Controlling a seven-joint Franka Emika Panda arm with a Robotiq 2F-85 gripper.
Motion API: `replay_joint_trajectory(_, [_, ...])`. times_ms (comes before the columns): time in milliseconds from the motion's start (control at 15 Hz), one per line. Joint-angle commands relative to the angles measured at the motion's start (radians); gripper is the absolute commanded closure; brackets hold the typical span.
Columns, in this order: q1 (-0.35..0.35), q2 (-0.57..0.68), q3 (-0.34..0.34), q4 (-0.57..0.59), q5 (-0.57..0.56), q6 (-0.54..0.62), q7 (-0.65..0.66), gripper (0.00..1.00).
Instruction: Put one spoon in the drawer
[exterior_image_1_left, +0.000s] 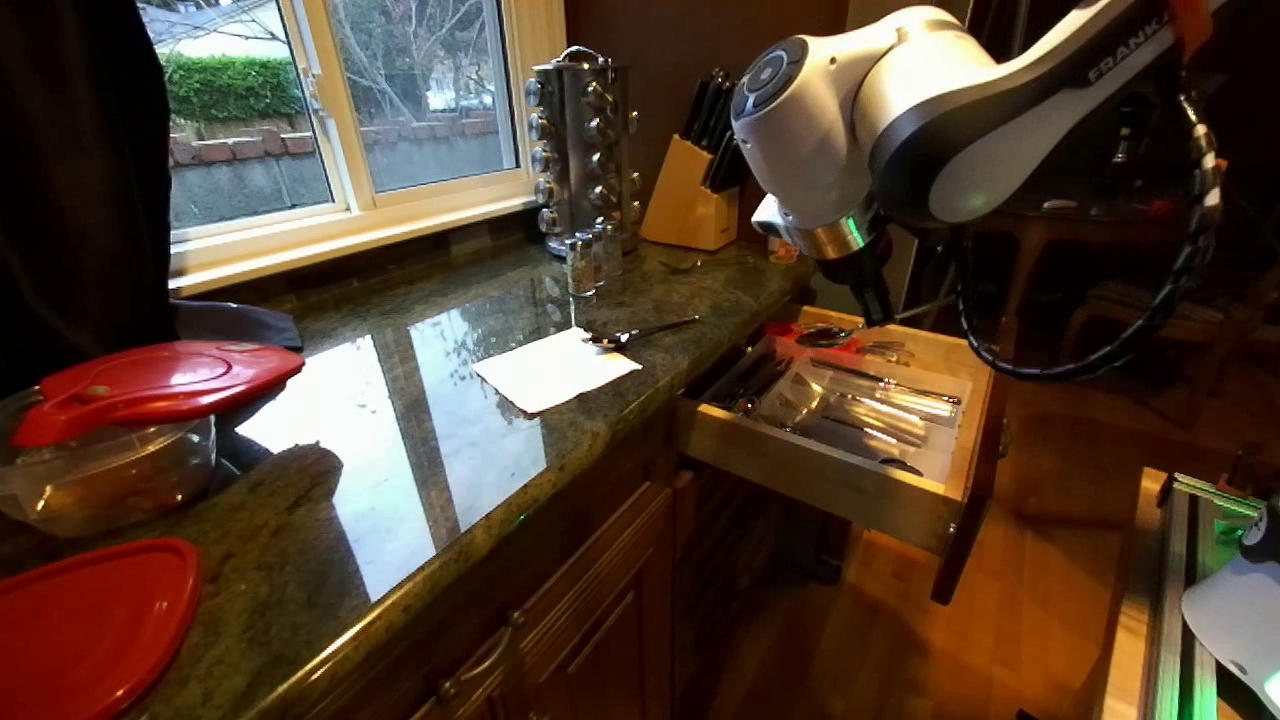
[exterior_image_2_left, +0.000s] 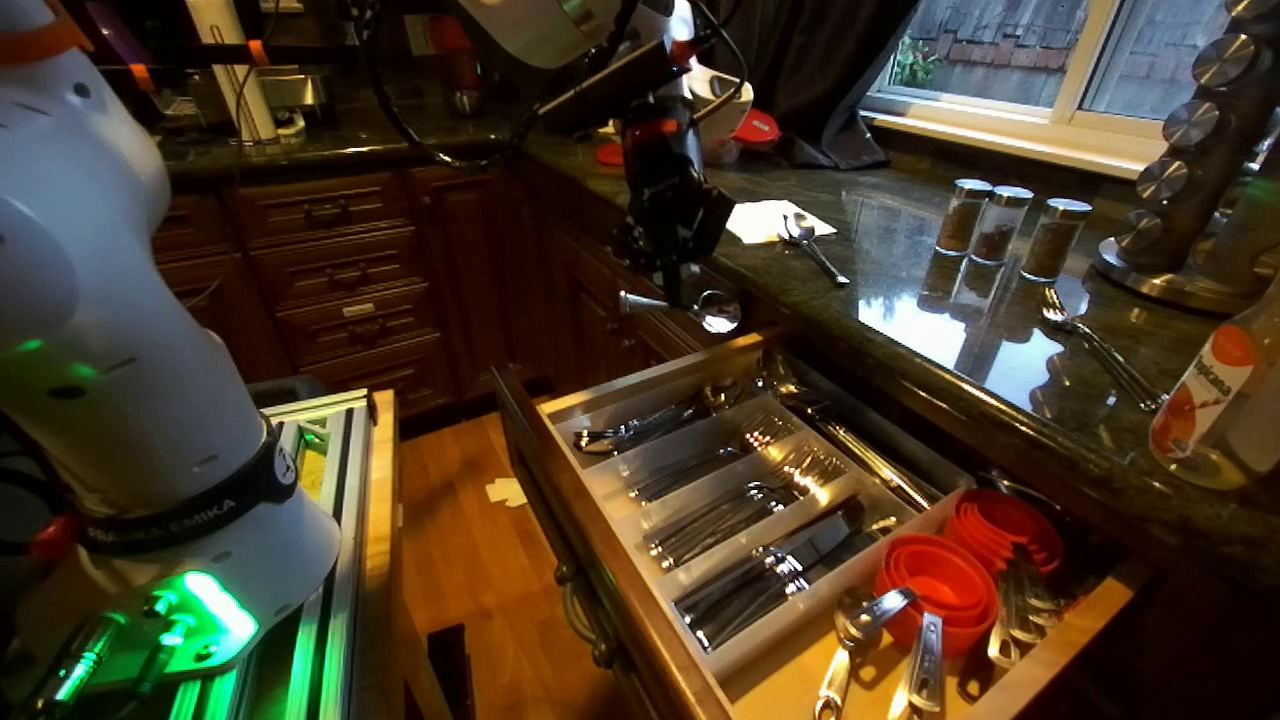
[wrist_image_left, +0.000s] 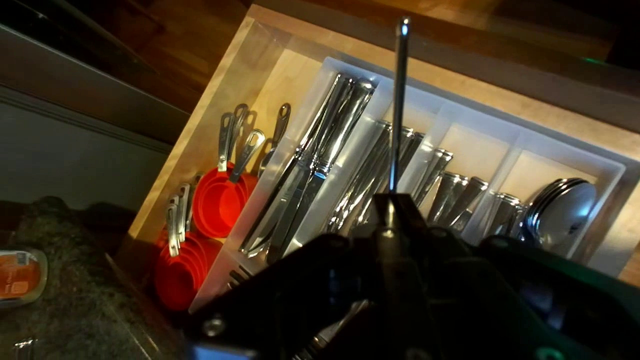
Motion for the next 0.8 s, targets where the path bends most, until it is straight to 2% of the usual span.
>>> replay_joint_trajectory(0, [0.014,0.051,0.007,-0.023,-0.107,0.058,0.187,0.99])
replay_joint_trajectory(400, [0.044,0.142,0.011,-0.024,-0.210,0.157,0.379,0.99])
replay_joint_trajectory(467, [0.037,0.124,0.001,-0.014,-0.165,0.131,0.308,0.96])
replay_joint_trajectory(733, [0.049,0.145,0.005,-0.013,-0.183,0.138,0.352,0.96])
